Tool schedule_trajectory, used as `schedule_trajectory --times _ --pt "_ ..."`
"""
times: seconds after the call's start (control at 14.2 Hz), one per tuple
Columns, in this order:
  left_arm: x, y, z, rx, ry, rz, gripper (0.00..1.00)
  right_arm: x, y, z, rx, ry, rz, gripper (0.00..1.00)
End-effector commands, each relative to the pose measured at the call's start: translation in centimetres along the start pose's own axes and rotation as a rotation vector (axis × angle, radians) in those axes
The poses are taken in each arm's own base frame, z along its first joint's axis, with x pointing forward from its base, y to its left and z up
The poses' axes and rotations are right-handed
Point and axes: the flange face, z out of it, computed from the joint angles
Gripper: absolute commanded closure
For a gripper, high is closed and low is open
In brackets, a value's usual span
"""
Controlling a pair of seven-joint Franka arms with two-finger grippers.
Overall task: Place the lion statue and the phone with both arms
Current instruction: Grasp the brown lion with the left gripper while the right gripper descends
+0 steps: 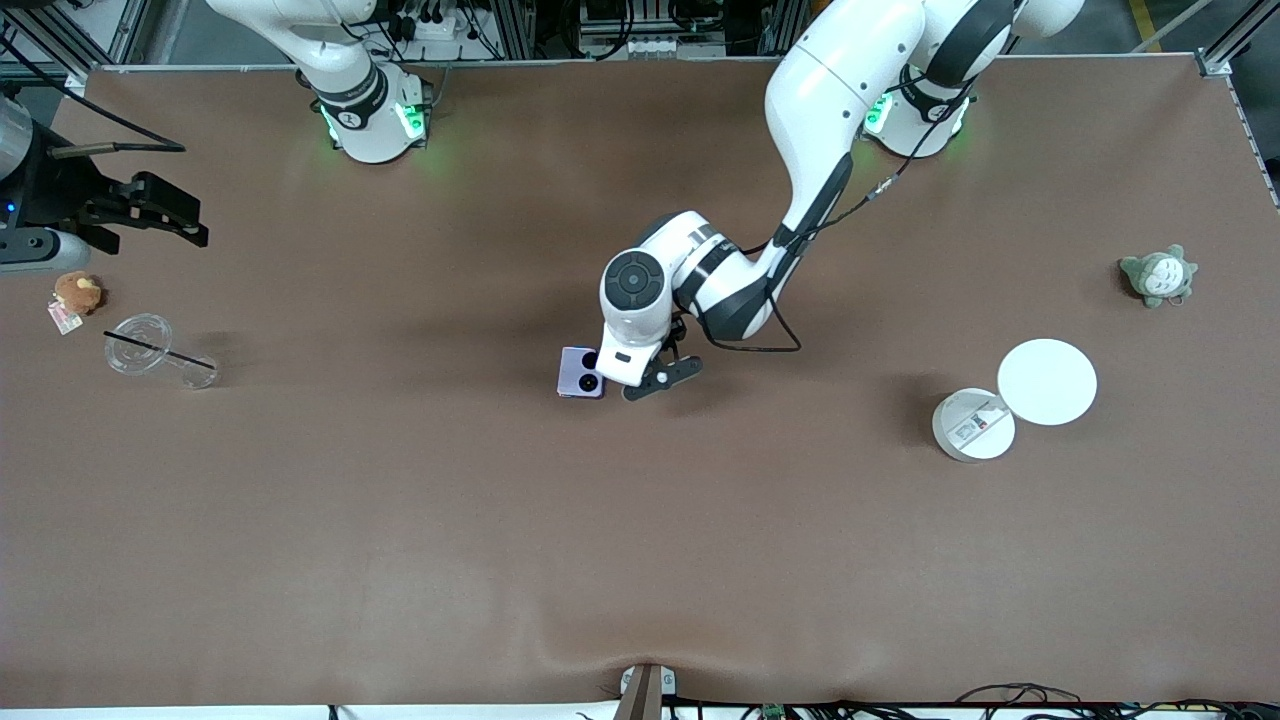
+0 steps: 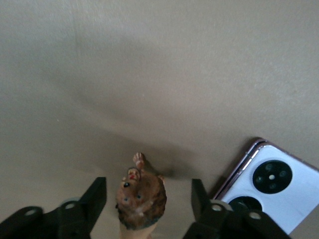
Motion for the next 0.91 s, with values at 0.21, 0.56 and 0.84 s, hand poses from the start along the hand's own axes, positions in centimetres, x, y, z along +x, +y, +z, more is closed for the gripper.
schedule_trajectory --times 0.21,0.56,0.84 --pt "-0.2 0.6 -1.0 -0.003 0.038 -0.023 0.99 2.2 -5.6 4.2 -0.017 -0.085 -0.052 0.00" --pt "7.0 -2.7 -5.5 0.055 0.156 0.092 1.00 6.8 -15.5 14.3 -0.035 -0.094 -0.024 0.00" --pt "16.0 -8.7 -9.4 0.095 0.130 0.271 1.00 8.2 -23.2 22.5 -0.010 -0.013 0.030 0.00"
